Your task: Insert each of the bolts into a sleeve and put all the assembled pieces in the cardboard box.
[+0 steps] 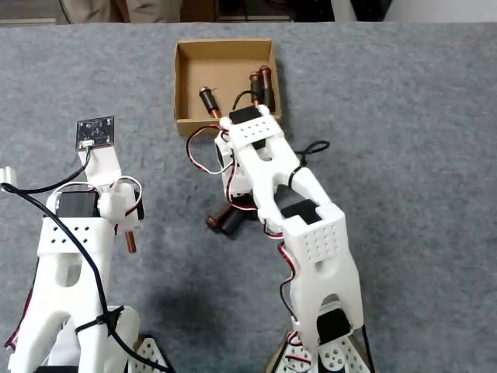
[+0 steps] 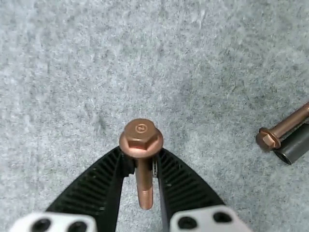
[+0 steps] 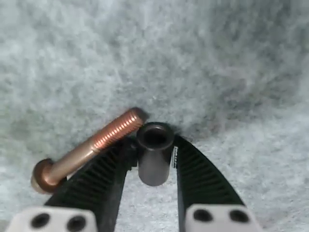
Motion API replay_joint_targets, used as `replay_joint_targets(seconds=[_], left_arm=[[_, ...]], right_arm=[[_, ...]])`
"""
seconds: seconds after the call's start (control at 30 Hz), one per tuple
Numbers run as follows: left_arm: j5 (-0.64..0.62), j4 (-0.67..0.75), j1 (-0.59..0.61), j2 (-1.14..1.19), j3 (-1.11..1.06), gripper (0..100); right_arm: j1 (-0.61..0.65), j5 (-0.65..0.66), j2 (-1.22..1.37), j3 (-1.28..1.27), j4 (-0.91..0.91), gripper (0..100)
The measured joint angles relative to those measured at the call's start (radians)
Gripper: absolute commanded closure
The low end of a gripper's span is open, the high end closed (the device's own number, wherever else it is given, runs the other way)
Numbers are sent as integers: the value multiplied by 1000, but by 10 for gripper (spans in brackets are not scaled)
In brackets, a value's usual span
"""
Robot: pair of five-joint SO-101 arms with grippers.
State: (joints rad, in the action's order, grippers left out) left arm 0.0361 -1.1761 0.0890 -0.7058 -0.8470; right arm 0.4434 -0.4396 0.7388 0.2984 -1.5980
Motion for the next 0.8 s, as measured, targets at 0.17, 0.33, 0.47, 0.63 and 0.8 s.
replay_joint_targets(seconds=[0.17, 0.33, 0.47, 0.63, 0.8], left_arm=[[0, 0, 0, 0, 0, 981], [0, 0, 0, 0, 0, 981], [0, 0, 0, 0, 0, 981], [0, 0, 0, 0, 3, 981], [40, 0, 0, 0, 80, 981]], right_arm=[[-2, -6, 17, 15, 6, 934], [-5, -6, 18, 15, 6, 989], [-6, -6, 18, 9, 6, 998], [-8, 35, 18, 5, 3, 998], [-8, 72, -29, 14, -43, 998]])
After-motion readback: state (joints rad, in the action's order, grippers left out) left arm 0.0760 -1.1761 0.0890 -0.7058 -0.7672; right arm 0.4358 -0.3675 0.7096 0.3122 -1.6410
